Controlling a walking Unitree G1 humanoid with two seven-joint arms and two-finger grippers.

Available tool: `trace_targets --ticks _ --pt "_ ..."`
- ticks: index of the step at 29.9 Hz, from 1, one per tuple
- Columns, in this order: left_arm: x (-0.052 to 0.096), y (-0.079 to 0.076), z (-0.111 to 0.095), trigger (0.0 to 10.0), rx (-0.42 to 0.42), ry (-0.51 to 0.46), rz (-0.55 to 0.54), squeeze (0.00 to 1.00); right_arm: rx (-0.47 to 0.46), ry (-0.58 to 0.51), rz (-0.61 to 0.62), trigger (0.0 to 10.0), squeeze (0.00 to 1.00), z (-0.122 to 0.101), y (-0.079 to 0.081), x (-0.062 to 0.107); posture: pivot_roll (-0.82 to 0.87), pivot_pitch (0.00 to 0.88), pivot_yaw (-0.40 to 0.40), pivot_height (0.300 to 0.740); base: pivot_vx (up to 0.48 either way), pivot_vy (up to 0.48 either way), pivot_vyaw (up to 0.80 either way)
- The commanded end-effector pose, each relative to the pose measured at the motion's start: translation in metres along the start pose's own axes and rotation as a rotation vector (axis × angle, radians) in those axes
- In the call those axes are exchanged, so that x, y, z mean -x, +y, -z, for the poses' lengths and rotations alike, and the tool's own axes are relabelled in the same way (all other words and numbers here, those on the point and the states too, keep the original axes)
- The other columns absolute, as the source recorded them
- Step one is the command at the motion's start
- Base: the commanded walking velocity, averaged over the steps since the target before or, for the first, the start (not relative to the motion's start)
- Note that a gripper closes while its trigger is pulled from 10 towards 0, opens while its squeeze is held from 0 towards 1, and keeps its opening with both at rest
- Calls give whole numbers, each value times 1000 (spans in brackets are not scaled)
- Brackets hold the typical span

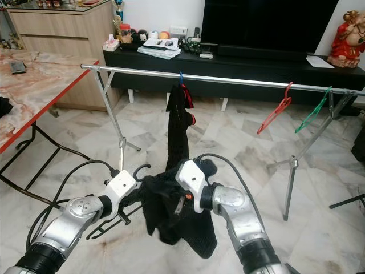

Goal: Hang hanger

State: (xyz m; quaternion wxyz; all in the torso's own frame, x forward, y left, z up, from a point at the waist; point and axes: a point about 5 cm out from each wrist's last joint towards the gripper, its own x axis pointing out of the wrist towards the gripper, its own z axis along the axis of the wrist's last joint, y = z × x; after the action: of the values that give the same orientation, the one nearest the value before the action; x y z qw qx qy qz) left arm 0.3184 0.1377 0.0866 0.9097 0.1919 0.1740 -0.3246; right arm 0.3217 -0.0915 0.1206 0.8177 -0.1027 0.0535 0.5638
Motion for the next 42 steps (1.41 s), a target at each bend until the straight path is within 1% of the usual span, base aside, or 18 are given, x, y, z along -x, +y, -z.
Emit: trace_targets --ticks 1,2,5,6,8,10,14,18,23,27,28,30,32,33,35,36,38,42 --pt "0 4 -8 10000 -6 -38 -12 0 50 10 40 10000 0 -6 -8 0 104 14 -54 740 0 0 0" --pt "0 4 -8 10000 -6 -38 -13 0 50 35 76 10000 0 -3 -12 1 104 14 -54 740 0 0 0" --pt "0 4 -7 10000 -2 -39 -12 0 92 288 359 10000 0 20 -39 16 104 15 -56 740 0 0 0" --pt "0 4 -7 10000 0 -39 -12 0 104 317 411 10000 0 22 -44 20 104 15 -56 740 0 0 0" --pt "0 4 -7 10000 1 -40 -11 0 116 309 430 10000 0 21 -46 21 105 16 -57 740 0 0 0" --pt "0 3 -7 10000 4 -40 -6 0 134 241 453 10000 0 10 -48 17 106 16 -57 740 0 0 0" --pt "1 2 -7 10000 5 -41 -2 0 155 238 472 10000 0 8 -50 15 106 16 -57 740 0 0 0" --pt "2 3 -6 10000 5 -43 4 0 196 345 603 10000 0 13 -62 19 111 14 -58 740 0 0 0" --pt "2 1 -5 10000 8 -41 19 0 207 360 640 10000 0 14 -64 17 114 14 -58 740 0 0 0" --pt "1 -4 -5 10000 15 -41 48 0 210 227 568 10000 0 -2 -58 2 110 15 -56 740 0 0 0" --pt "1 -6 -6 10000 17 -46 66 0 227 174 501 10000 0 -9 -53 -6 112 14 -57 740 0 0 0" --pt "1 -7 -6 10000 17 -48 69 0 224 130 428 10000 0 -14 -48 -13 115 13 -57 740 0 0 0" --pt "1 -6 -7 10000 18 -50 68 0 190 75 305 10000 0 -19 -39 -19 119 14 -59 740 0 0 0" --pt "1 -6 -7 10000 18 -50 68 0 190 75 305 10000 0 -19 -39 -19 119 14 -59 740 0 0 0" --pt "2 -6 -7 10000 20 -51 64 0 150 12 153 10000 0 -25 -27 -24 119 15 -60 740 0 0 0" --pt "2 -6 -6 10000 20 -49 62 0 133 -25 106 10000 0 -29 -24 -25 119 15 -60 740 0 0 0" --pt "3 -5 -5 10000 21 -45 55 0 109 -80 64 10000 0 -37 -20 -25 115 16 -60 740 0 0 0" --pt "2 -6 -6 10000 28 -50 64 0 99 -131 -137 10000 0 -37 -1 -18 111 17 -59 740 0 0 0"
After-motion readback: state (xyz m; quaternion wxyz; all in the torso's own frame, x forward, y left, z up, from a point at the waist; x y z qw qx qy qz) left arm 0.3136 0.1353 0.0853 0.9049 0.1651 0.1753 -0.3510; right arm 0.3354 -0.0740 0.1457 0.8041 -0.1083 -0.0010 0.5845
